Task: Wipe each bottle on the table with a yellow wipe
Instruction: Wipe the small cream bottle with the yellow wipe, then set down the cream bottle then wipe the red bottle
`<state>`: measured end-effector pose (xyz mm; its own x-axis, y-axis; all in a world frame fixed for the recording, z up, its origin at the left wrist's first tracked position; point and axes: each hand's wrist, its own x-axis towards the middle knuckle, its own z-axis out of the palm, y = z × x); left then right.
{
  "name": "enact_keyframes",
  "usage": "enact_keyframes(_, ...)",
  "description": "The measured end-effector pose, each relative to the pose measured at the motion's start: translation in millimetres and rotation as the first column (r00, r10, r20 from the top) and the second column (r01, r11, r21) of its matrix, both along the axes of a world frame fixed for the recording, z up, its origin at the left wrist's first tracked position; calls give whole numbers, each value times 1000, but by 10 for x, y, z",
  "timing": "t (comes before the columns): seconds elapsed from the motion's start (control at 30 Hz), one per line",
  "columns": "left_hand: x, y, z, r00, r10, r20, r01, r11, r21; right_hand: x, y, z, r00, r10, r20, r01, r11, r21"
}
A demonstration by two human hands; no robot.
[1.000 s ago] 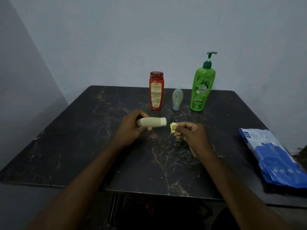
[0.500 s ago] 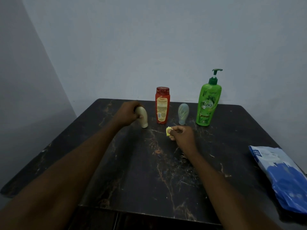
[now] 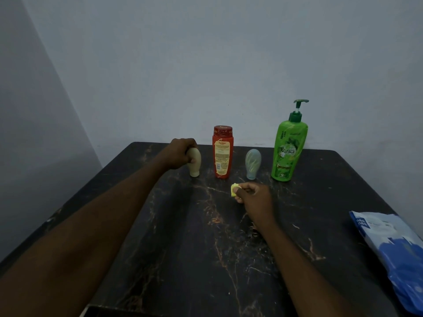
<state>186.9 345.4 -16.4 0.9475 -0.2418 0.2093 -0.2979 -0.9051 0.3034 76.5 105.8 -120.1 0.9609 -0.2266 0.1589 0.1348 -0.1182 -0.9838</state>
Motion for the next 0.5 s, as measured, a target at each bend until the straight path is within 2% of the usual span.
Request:
enact_keyframes(0.33,15,29,75,996,-1,-94,1,1000,5,-14,4,5,1000,7,-11,-7,1000,2)
enact_keyframes(0.4,2,22,112,999,-6,-36,5,1000,-9,-18,4,6,1000,10,-10,-10,1000,-6)
enact_keyframes(0.5,-26,-48,231,988,-55,145,61,997,-43,-24,0,10,1000,9,-8,-9,1000,-9)
